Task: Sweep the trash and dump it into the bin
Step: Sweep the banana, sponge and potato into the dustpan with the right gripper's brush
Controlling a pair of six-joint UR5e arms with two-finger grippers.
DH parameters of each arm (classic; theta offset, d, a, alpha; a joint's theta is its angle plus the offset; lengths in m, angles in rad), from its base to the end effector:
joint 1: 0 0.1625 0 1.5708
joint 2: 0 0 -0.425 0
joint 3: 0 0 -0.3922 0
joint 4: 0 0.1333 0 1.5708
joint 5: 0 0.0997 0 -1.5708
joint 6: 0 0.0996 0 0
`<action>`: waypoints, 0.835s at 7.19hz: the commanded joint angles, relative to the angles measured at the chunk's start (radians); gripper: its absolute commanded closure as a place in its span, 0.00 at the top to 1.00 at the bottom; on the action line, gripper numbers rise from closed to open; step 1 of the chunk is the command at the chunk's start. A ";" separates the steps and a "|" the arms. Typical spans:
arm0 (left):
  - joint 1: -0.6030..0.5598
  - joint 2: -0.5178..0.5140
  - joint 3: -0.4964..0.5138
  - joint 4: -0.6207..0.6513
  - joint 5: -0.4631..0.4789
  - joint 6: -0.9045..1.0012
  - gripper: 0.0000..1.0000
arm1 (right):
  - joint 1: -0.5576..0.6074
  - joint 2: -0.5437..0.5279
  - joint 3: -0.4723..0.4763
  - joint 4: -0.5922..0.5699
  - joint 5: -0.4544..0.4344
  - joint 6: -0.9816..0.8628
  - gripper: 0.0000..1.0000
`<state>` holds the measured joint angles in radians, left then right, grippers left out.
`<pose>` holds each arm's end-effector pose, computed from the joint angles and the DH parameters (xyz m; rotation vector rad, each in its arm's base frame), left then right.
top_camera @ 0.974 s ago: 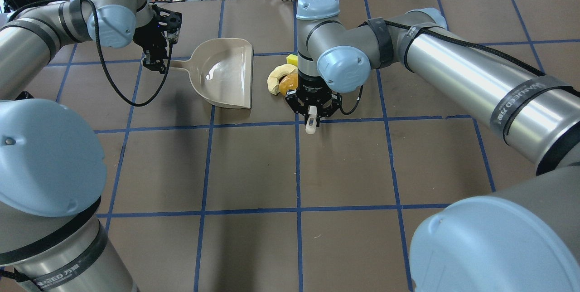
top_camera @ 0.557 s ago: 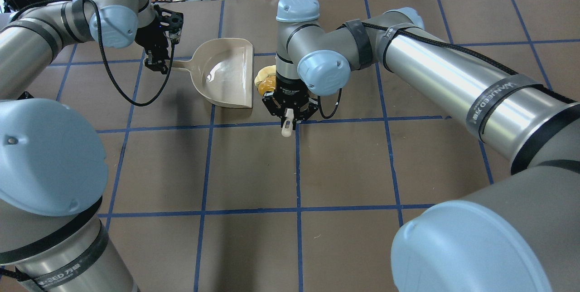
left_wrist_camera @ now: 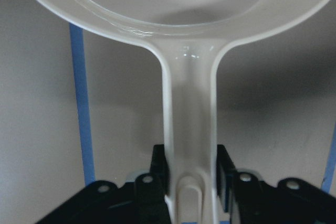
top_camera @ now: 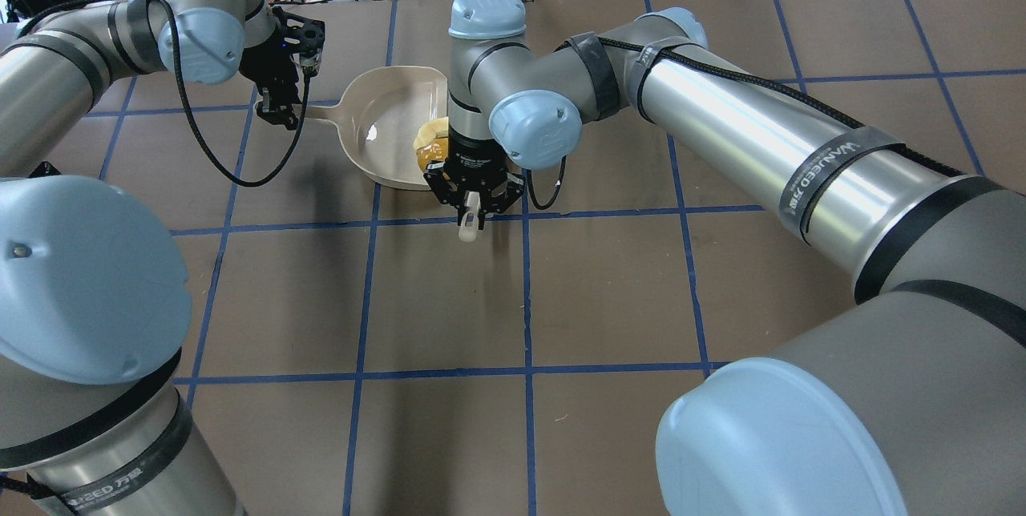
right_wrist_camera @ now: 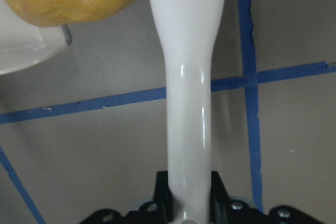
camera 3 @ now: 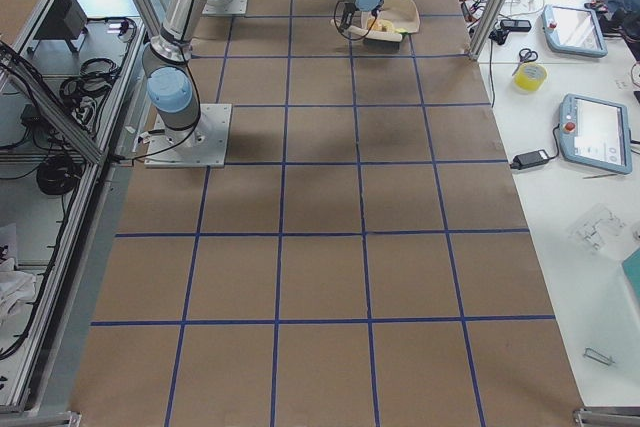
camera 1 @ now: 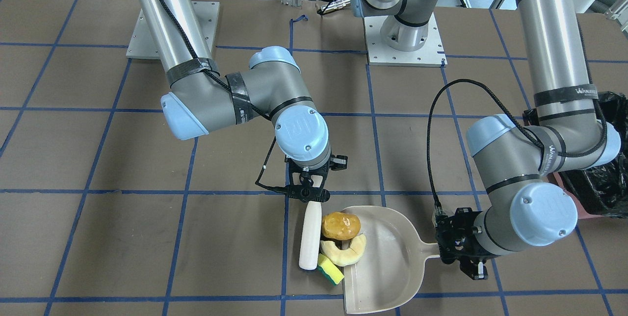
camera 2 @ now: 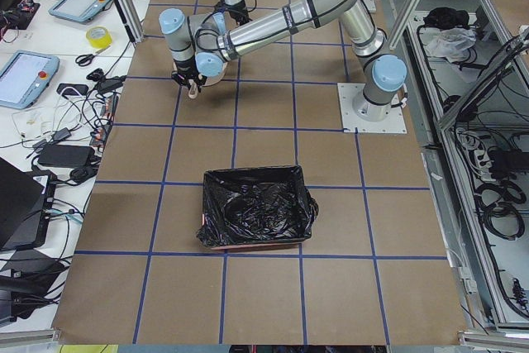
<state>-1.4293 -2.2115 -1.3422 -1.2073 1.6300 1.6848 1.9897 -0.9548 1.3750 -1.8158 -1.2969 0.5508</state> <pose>-0.0263 -0.7191 0.2420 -2.1891 -2.2469 -0.1201 0.4251 -0.5607 0.2376 0.2302 2.9430 0.4190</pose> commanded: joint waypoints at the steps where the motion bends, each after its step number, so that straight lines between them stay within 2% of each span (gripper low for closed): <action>1: -0.005 0.001 0.000 0.000 0.001 -0.001 0.21 | 0.037 0.037 -0.051 -0.003 0.048 0.014 0.17; 6: -0.005 -0.002 0.001 0.000 -0.001 -0.001 0.21 | 0.074 0.051 -0.126 -0.036 0.137 0.046 0.16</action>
<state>-1.4342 -2.2136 -1.3420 -1.2072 1.6296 1.6843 2.0590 -0.9034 1.2651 -1.8420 -1.1804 0.5954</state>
